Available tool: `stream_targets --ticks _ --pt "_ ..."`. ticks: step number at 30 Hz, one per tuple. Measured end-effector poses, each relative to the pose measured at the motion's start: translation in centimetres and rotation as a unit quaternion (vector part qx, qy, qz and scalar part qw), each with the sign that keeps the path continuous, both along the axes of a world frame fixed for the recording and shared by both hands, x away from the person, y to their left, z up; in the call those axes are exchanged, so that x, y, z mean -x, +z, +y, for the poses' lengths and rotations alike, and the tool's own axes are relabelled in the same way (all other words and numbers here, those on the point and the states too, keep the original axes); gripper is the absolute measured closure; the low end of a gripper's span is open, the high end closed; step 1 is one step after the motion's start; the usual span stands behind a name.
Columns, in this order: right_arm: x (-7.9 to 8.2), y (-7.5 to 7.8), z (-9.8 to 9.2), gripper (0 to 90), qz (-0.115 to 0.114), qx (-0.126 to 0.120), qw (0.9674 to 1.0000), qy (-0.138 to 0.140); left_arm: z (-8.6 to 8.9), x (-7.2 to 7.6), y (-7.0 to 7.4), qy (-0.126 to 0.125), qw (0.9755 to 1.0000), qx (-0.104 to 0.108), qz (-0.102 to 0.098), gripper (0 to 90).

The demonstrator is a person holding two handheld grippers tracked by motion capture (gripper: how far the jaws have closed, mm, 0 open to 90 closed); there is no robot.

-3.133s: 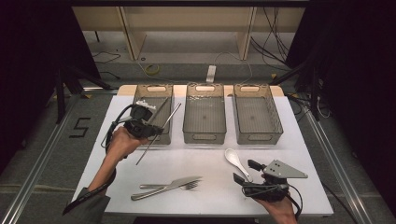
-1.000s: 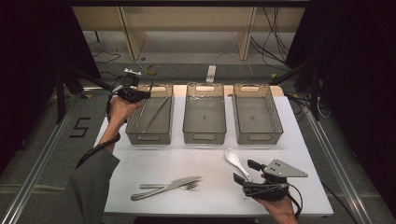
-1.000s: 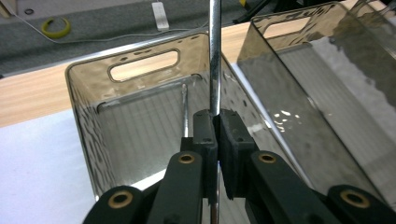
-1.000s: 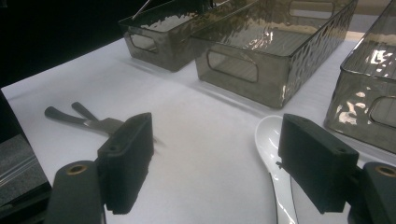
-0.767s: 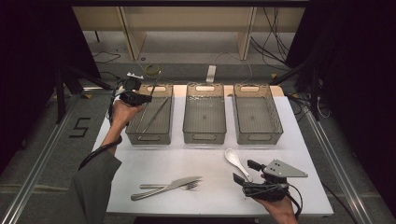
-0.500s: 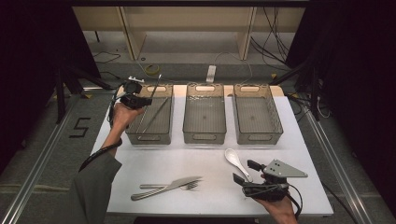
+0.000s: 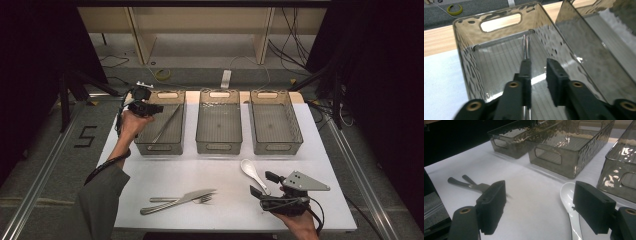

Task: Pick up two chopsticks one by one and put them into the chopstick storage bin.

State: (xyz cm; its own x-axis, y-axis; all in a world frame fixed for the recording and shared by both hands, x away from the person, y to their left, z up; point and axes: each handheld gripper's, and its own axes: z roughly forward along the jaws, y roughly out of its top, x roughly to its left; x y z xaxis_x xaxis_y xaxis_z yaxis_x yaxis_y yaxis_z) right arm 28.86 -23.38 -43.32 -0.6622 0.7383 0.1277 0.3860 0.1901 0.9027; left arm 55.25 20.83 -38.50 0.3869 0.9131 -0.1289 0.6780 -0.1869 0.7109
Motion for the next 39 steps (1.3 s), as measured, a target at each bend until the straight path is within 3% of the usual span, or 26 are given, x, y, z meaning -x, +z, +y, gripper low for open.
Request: stream_targets --ticks 2,4,10,14,17,21,24,29,32,36,39 --pt "0.0 0.0 0.0 27.5 0.000 0.000 1.0000 -0.001 0.0 0.4 0.4 -0.009 0.9999 0.006 0.003 64.1" --pt "0.0 0.0 0.0 27.5 0.000 0.001 1.0000 -0.002 -0.1 1.1 0.7 -0.017 0.9995 0.025 0.010 59.1" --pt "-0.1 0.0 -0.1 27.5 0.000 0.003 1.0000 -0.006 -0.5 4.2 1.4 -0.048 0.9977 0.047 0.004 44.6" --pt "-0.1 0.0 -0.1 27.5 -0.001 0.004 1.0000 -0.008 -0.7 6.5 1.6 -0.073 0.9964 0.044 0.001 37.8" --pt "-0.2 0.0 -0.2 27.5 0.004 0.004 0.9999 -0.010 -0.8 7.5 1.9 -0.085 0.9958 0.034 0.003 35.0" --pt "-0.3 0.0 -0.4 27.4 0.008 0.006 0.9998 -0.014 -0.9 9.0 1.8 -0.100 0.9942 0.041 -0.003 33.1" --pt "-0.3 0.1 -0.5 27.4 0.009 0.007 0.9998 -0.017 -1.2 10.1 1.6 -0.116 0.9917 0.053 -0.008 32.2" --pt "-0.5 0.1 -0.6 27.4 0.013 0.011 0.9996 -0.022 -2.2 11.3 1.5 -0.136 0.9887 0.057 -0.024 30.2" --pt "-0.6 0.1 -0.8 27.4 0.017 0.013 0.9994 -0.026 -2.8 11.8 1.1 -0.158 0.9855 0.054 -0.030 28.6" --pt "-0.8 0.0 -0.8 27.4 0.021 0.016 0.9993 -0.028 -3.3 12.3 0.4 -0.166 0.9842 0.052 -0.034 26.0" --pt "-0.9 0.0 -0.8 27.4 0.025 0.019 0.9991 -0.028 -3.6 12.8 -0.3 -0.162 0.9849 0.052 -0.034 24.7"
